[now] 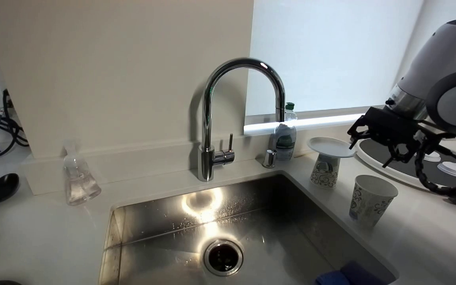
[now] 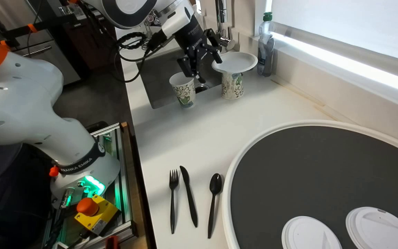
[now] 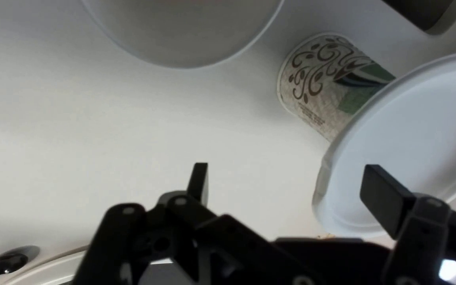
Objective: Put the cup on the counter, then place the plate on it
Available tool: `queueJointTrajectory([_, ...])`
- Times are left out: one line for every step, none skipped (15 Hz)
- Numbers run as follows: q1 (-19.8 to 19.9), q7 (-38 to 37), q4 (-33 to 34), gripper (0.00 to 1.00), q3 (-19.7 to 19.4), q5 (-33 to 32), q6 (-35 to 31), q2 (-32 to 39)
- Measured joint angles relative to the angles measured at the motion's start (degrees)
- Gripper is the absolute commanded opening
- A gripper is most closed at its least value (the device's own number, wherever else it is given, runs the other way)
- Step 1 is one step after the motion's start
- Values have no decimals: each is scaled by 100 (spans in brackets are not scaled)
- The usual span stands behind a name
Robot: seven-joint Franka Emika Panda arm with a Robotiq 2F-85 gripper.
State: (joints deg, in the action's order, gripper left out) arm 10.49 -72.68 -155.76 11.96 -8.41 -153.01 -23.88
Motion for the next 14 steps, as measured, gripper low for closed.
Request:
queueJointTrajectory([1, -3, 10, 90, 0, 0, -67, 20])
queueJointTrajectory([2, -4, 25, 83, 0, 0, -124, 46])
queueJointTrajectory([5, -8, 46, 84, 0, 0, -176, 83])
queueJointTrajectory([13, -11, 72, 82, 2, 0, -223, 131])
queueJointTrajectory([23, -11, 101, 76, 5, 0, -269, 187])
queueJointTrajectory([31, -14, 132, 79, 5, 0, -308, 247])
queueJointTrajectory([39, -15, 162, 77, 6, 0, -330, 307])
queueJointTrajectory([47, -16, 196, 72, 7, 0, -338, 363])
queueJointTrajectory([51, -19, 238, 68, 7, 0, -339, 422])
queueJointTrajectory([52, -21, 277, 57, 7, -5, -340, 478])
queueJointTrajectory([53, -30, 316, 54, 7, -10, -341, 529])
queueJointTrajectory([54, -38, 359, 44, 7, -19, -341, 580])
queueJointTrajectory([54, -43, 401, 31, 7, -33, -341, 627])
queueJointTrajectory([55, -50, 442, 23, 6, -49, -342, 672])
